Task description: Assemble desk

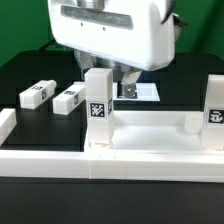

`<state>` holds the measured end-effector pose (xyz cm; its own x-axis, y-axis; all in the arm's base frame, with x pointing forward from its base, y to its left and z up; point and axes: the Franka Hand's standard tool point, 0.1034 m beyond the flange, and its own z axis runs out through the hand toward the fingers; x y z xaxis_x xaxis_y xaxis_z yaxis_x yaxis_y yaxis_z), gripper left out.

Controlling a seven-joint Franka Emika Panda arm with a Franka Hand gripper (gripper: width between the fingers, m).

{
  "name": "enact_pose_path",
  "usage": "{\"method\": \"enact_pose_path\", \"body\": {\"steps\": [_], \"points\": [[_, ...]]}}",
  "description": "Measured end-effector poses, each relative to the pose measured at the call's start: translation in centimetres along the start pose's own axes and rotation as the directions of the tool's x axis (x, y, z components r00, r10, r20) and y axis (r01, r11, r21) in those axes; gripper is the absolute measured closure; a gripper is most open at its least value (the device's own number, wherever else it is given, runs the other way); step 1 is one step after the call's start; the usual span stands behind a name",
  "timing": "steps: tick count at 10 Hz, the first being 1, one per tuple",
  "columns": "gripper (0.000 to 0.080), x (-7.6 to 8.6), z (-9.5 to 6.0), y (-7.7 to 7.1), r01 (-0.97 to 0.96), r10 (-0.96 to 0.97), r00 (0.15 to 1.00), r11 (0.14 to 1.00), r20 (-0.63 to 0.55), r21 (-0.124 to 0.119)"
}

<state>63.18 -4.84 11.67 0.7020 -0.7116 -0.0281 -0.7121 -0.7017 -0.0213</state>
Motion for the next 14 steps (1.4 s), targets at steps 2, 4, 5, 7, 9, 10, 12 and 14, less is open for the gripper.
{"method": "enact_pose_path", "body": {"steps": [2, 4, 5, 7, 9, 10, 12, 14], "points": [[0.015, -0.06, 0.05, -0.03, 0.165, -0.165, 0.986, 0.986, -0.002, -0.001], [0.015, -0.06, 0.16, 0.06, 0.293, -0.293, 0.956, 0.956, -0.002, -0.002], [0.015, 0.04, 0.24, 0.23, 0.382, -0.382, 0.924, 0.924, -0.001, -0.003], [0.015, 0.11, 0.3, 0.39, 0.474, -0.474, 0.881, 0.881, 0.0, -0.003], [0.015, 0.33, 0.28, 0.64, 0.577, -0.577, 0.816, 0.816, 0.0, -0.004], [0.0162, 0.37, 0.27, 0.68, 0.579, -0.579, 0.815, 0.815, 0.0, -0.003], [0.0332, 0.36, 0.27, 0.67, 0.579, -0.579, 0.815, 0.815, 0.0, -0.003], [0.0516, 0.39, 0.27, 0.69, 0.579, -0.579, 0.815, 0.815, 0.0, -0.003]]}}
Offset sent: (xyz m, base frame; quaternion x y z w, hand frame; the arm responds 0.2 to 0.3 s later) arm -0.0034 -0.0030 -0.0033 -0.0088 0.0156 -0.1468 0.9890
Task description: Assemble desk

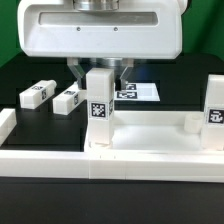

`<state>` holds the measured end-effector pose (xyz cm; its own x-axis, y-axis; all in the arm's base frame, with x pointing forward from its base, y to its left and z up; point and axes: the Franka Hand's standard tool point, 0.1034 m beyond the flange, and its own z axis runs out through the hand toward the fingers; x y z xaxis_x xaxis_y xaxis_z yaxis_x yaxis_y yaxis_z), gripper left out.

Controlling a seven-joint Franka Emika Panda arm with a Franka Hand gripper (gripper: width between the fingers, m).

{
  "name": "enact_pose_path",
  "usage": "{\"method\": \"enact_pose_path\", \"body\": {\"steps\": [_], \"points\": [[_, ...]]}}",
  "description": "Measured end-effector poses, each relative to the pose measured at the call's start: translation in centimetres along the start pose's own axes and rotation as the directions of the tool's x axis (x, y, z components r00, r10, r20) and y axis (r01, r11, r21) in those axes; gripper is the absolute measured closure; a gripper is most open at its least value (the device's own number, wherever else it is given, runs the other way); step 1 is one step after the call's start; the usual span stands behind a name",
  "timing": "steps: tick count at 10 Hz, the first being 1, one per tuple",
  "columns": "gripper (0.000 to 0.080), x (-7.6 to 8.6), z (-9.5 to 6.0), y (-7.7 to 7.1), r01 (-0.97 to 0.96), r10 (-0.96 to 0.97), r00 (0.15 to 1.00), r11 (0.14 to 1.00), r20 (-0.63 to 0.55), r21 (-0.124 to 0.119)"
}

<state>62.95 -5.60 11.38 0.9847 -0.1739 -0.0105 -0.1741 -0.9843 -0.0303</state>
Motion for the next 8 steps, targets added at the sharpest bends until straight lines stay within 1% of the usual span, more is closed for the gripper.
{"method": "enact_pose_path", "body": {"steps": [4, 5, 6, 8], "points": [[0.0511, 0.0, 0.0, 0.0, -0.075, 0.075, 0.997, 0.997, 0.0, 0.002], [0.0511, 0.0, -0.02, 0.12, -0.184, 0.184, 0.983, 0.983, 0.003, 0.016], [0.0511, 0.03, -0.02, 0.27, -0.308, 0.307, 0.952, 0.951, 0.008, 0.028], [0.0511, 0.08, 0.07, 0.62, -0.49, 0.49, 0.872, 0.87, 0.024, 0.052]]}}
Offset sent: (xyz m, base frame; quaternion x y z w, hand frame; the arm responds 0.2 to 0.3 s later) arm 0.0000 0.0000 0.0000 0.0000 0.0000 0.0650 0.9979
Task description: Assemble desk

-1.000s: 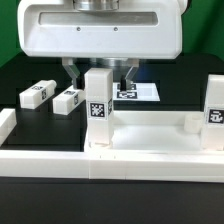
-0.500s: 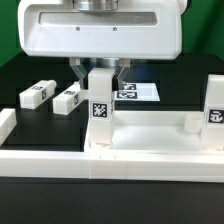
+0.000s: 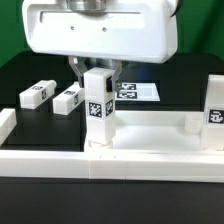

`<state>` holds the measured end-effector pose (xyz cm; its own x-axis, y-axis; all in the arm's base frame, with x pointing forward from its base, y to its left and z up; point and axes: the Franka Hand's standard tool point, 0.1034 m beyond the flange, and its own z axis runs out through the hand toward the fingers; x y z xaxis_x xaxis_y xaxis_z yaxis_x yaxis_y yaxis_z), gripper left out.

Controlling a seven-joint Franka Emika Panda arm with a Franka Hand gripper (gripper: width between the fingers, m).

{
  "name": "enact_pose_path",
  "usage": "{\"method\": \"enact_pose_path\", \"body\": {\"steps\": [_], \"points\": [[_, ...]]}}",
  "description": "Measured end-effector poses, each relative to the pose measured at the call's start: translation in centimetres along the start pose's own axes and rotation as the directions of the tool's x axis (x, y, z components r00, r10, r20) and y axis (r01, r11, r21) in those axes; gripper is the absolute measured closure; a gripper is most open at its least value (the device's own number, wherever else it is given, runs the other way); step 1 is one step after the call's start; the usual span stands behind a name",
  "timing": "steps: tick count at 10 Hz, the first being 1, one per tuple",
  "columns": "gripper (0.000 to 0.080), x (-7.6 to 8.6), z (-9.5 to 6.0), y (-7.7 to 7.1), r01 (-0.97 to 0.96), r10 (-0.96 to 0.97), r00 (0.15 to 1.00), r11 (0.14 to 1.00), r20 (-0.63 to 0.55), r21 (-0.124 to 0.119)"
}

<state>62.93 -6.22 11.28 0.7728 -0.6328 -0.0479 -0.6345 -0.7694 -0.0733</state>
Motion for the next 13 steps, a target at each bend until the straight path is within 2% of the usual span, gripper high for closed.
{"method": "enact_pose_path", "body": {"steps": [3, 9, 11, 13], "points": [[0.0511, 0.05, 0.02, -0.08, -0.19, 0.19, 0.982, 0.982, -0.004, 0.01], [0.0511, 0.1, 0.03, -0.06, -0.569, 0.569, 0.823, 0.822, 0.001, 0.016], [0.0509, -0.01, 0.04, 0.13, -0.718, 0.719, 0.695, 0.694, 0.012, 0.044], [0.0509, -0.42, 0.25, -0.2, -0.87, 0.87, 0.492, 0.488, 0.044, 0.07]]}}
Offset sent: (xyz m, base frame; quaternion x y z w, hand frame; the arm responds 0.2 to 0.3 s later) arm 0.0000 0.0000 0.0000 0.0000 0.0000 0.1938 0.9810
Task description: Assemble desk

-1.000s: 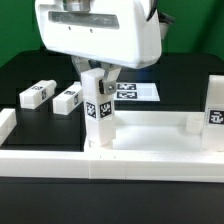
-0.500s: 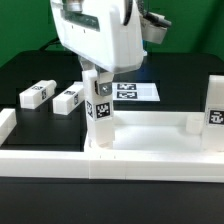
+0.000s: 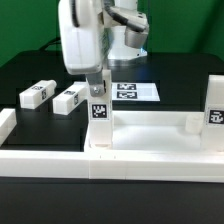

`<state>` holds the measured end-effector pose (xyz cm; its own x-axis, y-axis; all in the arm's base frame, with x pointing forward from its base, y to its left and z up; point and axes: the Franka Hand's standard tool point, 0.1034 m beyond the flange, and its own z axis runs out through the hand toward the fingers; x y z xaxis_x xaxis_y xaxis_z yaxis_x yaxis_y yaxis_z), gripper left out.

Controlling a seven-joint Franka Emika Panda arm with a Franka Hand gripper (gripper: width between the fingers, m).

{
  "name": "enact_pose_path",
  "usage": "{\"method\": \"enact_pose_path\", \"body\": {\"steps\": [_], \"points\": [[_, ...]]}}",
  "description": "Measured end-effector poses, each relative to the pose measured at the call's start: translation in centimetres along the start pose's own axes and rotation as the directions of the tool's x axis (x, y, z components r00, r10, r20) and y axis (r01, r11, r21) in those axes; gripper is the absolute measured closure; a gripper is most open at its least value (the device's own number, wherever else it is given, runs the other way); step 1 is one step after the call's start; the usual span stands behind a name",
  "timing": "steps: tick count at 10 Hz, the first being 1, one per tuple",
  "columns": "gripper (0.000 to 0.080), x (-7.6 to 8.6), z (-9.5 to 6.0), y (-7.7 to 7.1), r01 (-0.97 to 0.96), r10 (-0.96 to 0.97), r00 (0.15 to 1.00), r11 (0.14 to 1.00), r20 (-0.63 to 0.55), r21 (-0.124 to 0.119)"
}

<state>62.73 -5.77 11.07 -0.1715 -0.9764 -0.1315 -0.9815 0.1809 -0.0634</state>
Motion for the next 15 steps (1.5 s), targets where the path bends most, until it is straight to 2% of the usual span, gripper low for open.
{"method": "enact_pose_path", "body": {"steps": [3, 5, 6, 7, 8, 11, 12, 13, 15], "points": [[0.0509, -0.34, 0.07, -0.15, -0.217, 0.217, 0.976, 0.976, 0.03, 0.014], [0.0506, -0.43, 0.13, -0.04, -0.161, 0.161, 0.986, 0.987, 0.03, 0.007], [0.0333, -0.69, 0.08, -0.02, -0.147, 0.147, 0.989, 0.989, 0.033, -0.004], [0.0194, -0.82, 0.09, -0.02, -0.133, 0.133, 0.991, 0.991, 0.033, -0.003], [0.0163, -0.79, 0.12, -0.01, -0.024, 0.024, 0.999, 1.0, 0.033, 0.0], [0.0152, -0.77, 0.2, 0.03, 0.193, -0.193, 0.981, 0.981, 0.032, 0.006], [0.015, -0.75, 0.32, 0.13, 0.284, -0.283, 0.959, 0.959, 0.023, -0.005], [0.015, -0.85, 0.46, 0.15, 0.392, -0.392, 0.92, 0.919, 0.009, -0.03], [0.015, -0.96, 0.43, 0.05, 0.551, -0.552, 0.834, 0.833, 0.004, -0.035]]}}
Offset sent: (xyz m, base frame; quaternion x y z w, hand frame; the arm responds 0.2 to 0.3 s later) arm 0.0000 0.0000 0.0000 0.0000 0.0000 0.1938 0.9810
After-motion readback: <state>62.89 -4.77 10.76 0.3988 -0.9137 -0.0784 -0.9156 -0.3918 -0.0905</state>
